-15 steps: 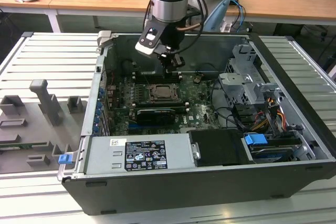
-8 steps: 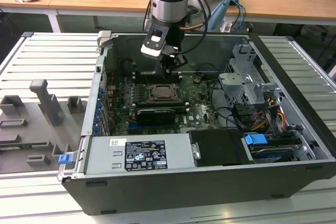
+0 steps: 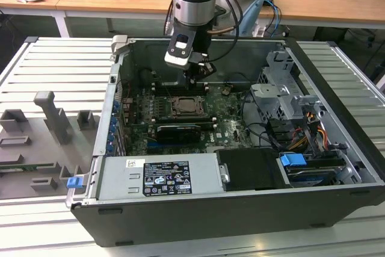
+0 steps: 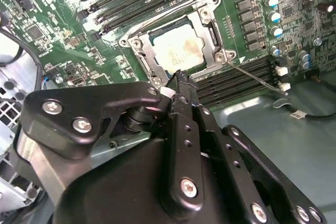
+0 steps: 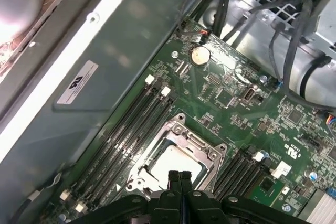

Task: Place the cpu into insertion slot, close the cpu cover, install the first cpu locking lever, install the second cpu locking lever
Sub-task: 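Install the first cpu locking lever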

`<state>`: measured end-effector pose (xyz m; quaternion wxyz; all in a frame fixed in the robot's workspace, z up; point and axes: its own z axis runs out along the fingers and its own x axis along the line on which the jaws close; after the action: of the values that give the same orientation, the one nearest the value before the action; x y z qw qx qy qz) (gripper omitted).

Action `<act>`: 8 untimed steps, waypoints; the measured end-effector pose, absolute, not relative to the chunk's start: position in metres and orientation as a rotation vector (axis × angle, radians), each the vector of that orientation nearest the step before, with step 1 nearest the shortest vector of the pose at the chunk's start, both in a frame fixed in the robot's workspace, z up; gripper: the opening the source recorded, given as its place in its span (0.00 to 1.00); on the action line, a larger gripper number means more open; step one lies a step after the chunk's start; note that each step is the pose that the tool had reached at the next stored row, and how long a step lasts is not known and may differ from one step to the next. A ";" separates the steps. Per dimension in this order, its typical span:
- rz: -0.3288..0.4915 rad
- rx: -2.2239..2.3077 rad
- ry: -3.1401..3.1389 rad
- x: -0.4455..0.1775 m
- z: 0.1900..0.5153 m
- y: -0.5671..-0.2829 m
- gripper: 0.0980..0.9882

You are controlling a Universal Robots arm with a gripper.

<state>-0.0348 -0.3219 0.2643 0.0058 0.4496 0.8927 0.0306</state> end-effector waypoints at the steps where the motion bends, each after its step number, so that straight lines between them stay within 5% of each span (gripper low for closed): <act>1: 0.096 1.400 2.798 -0.035 0.264 -0.322 0.01; 8: 0.097 1.323 2.837 -0.035 0.264 -0.322 0.01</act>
<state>-0.0349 -0.3219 0.2643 0.0048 0.4223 0.9059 0.0308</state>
